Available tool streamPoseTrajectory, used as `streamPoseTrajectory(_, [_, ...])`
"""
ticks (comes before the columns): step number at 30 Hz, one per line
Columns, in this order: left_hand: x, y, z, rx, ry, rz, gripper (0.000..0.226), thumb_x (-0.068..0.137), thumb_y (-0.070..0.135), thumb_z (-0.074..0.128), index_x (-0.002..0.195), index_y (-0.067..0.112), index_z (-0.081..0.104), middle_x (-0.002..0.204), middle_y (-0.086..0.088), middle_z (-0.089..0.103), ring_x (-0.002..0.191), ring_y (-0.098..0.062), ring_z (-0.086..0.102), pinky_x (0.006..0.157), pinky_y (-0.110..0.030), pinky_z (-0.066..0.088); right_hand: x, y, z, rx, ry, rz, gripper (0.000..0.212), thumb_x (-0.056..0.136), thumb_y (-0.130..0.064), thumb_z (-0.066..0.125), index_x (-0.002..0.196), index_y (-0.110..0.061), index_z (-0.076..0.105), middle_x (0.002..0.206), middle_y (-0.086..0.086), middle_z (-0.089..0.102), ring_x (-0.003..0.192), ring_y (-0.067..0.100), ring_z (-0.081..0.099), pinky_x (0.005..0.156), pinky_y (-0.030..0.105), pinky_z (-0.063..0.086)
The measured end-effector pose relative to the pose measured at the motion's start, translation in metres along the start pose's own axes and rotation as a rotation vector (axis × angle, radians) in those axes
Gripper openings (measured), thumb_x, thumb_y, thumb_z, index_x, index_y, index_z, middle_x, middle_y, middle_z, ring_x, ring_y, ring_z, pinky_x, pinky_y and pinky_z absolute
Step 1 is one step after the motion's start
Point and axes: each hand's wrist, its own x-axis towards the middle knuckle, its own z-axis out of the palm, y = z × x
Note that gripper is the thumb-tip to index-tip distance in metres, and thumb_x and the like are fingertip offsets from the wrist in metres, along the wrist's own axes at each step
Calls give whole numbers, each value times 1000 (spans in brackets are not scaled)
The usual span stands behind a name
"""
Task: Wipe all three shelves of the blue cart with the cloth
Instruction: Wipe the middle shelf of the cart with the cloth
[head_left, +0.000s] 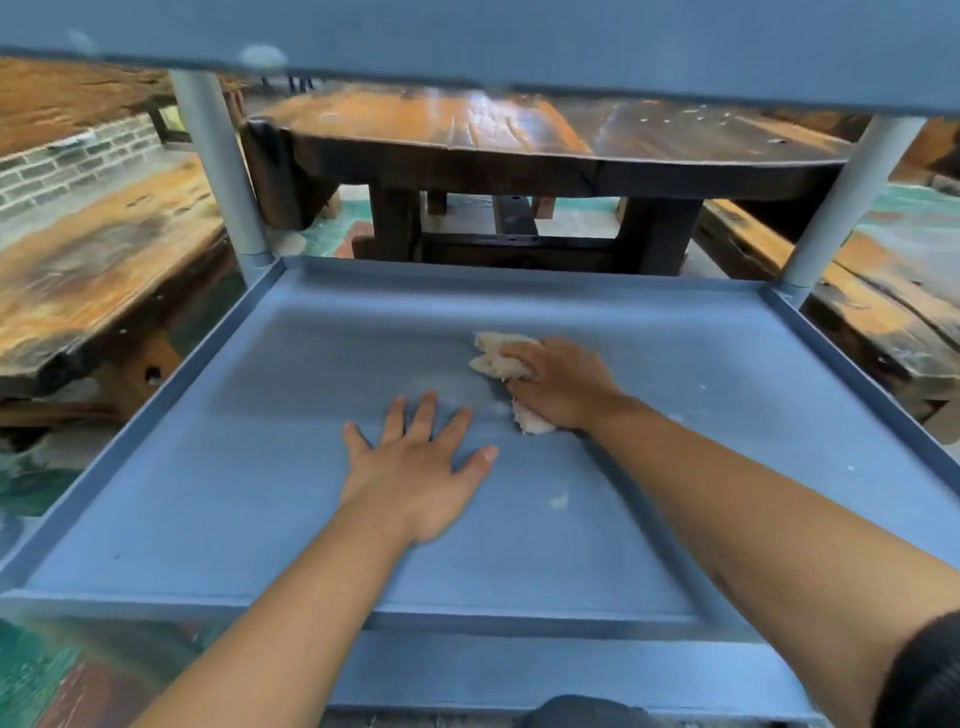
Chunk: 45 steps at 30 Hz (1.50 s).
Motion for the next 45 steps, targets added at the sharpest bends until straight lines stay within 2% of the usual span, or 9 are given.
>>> streamPoseTrajectory(5, [-2, 1, -3, -40, 4, 1, 75, 81, 70, -13, 150, 47, 3, 164, 11, -4, 149, -18, -9, 111, -65, -2, -75, -38, -3, 64, -33, -128, 53, 85, -46, 53, 137, -40, 48, 131, 6, 55, 121, 31, 49, 102, 35, 36])
streamPoseTrajectory(10, [-5, 1, -8, -118, 28, -4, 83, 79, 68, -14, 152, 40, 15, 164, 11, 2, 149, -15, -6, 113, -61, -2, -132, -69, -13, 41, -52, -200, 48, 83, -37, 53, 130, -40, 55, 100, 4, 58, 96, 32, 55, 85, 37, 45])
streamPoseTrajectory(17, [-7, 1, -7, -110, 66, 30, 91, 74, 78, -11, 153, 35, 4, 163, 8, 8, 149, -20, 1, 113, -63, 5, -138, -62, -16, -238, 78, -227, 53, 82, -35, 53, 134, -40, 52, 114, 7, 60, 100, 34, 54, 84, 42, 41])
streamPoseTrajectory(21, [-8, 3, -4, -32, 63, 163, 90, 71, 86, -1, 150, 44, -4, 164, 7, 0, 149, -20, -4, 113, -63, 7, -122, 5, -28, -332, 70, 42, 50, 87, -45, 45, 137, -49, 43, 152, -1, 38, 140, 32, 26, 108, 56, 25])
streamPoseTrajectory(27, [7, 21, -3, 77, 0, 194, 85, 71, 86, 15, 145, 45, 18, 163, 6, 5, 149, -28, 1, 111, -65, 10, -88, 86, -26, -106, 36, 374, 65, 75, -73, 36, 137, -62, 19, 164, -9, -2, 149, 34, -9, 112, 67, 13])
streamPoseTrajectory(31, [9, 38, 4, 72, 35, 173, 90, 67, 88, 8, 137, 34, 26, 163, 3, 4, 148, -34, -1, 111, -65, 7, -55, 101, -25, -46, 58, 400, 77, 64, -85, 35, 136, -60, 23, 161, -2, 14, 148, 37, 5, 108, 63, 25])
streamPoseTrajectory(35, [11, 35, 9, 97, -1, 166, 97, 69, 89, 1, 151, 36, -1, 163, 6, -12, 148, -31, -13, 111, -66, 0, -25, 104, -32, -5, 53, 311, 87, 57, -88, 37, 134, -49, 42, 146, -3, 43, 136, 28, 34, 104, 50, 39])
streamPoseTrajectory(41, [10, 39, 6, 96, -17, 170, 99, 72, 87, 4, 152, 32, -9, 163, 5, -13, 148, -28, -16, 112, -65, -2, -21, 94, -33, 96, 55, 201, 58, 67, -73, 57, 118, -47, 57, 126, -12, 61, 115, 21, 54, 86, 37, 45])
streamPoseTrajectory(45, [10, 41, 5, 75, -21, 172, 99, 73, 86, 5, 153, 29, -9, 163, 5, -12, 148, -27, -15, 113, -64, -2, -43, 52, -26, 148, 25, 115, 52, 64, -70, 53, 113, -51, 56, 119, -16, 64, 110, 17, 57, 84, 34, 45])
